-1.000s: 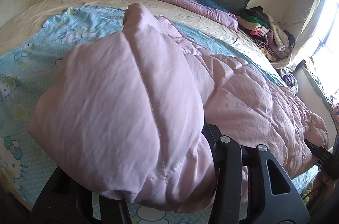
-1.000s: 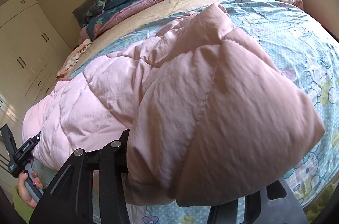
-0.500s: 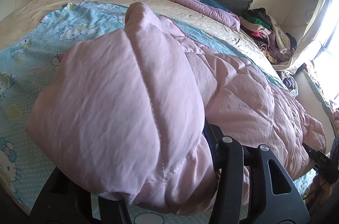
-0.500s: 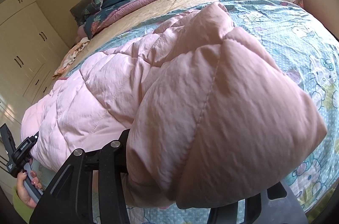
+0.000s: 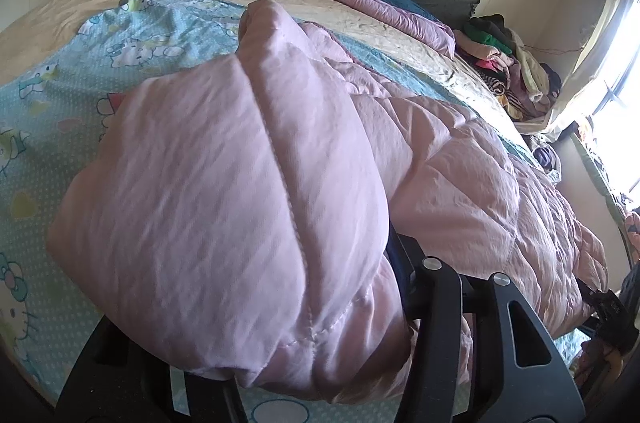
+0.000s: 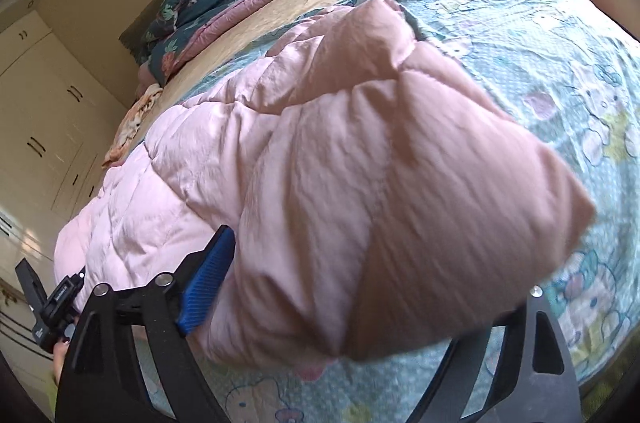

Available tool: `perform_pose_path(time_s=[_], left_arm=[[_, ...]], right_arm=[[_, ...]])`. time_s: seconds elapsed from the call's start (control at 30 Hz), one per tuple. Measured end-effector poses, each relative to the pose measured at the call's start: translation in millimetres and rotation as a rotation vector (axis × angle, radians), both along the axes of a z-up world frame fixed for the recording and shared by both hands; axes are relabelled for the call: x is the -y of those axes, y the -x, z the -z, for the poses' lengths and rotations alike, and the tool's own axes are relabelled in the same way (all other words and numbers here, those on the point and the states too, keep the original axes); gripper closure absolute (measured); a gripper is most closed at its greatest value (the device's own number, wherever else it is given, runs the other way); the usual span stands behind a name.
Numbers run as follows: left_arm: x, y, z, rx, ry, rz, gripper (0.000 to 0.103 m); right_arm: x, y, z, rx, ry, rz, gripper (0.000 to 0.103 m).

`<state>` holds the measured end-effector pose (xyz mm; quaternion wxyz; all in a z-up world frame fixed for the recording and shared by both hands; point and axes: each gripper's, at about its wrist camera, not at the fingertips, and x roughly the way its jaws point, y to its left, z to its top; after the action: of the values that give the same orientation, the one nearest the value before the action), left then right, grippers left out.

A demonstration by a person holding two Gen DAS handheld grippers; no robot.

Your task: Fold large clothes

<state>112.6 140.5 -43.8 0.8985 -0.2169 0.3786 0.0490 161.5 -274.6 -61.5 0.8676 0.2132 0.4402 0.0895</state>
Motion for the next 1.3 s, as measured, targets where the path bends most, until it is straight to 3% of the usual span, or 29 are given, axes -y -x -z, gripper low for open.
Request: perform_pose_path(time_s=[0.2,0.4,0.53,0.97,1.3], left_arm=[[-3.2,4.7,1.6,-0.014,0.013,-0.007,0.049],[-10.7,16.9,-0.8,-0.047,0.018,-0.023,0.022],[-13.7,30.3,-9.3,-0.051,-0.015,-0.036,0.013],[-20.2,86.4,-66.2,0.045,-0.140,-0.123,0.010],[15.5,120.8,-108.4,0.148,-0.173,-0.053,0.009]], right_arm=[[6.3,11.5,-4.8,-0.007,0.031,0.027,0.010],[9.5,23.8,-16.0,0.006,0.079,0.054,0.007],[14.2,37.9,-30.2,0.053,0.118,0.067,0.005],[9.2,86.3,-82.5,0.229,0.208,0.052,0.004],[-36.6,138.7,-138.4,0.422,0.273,-0.060,0.004]])
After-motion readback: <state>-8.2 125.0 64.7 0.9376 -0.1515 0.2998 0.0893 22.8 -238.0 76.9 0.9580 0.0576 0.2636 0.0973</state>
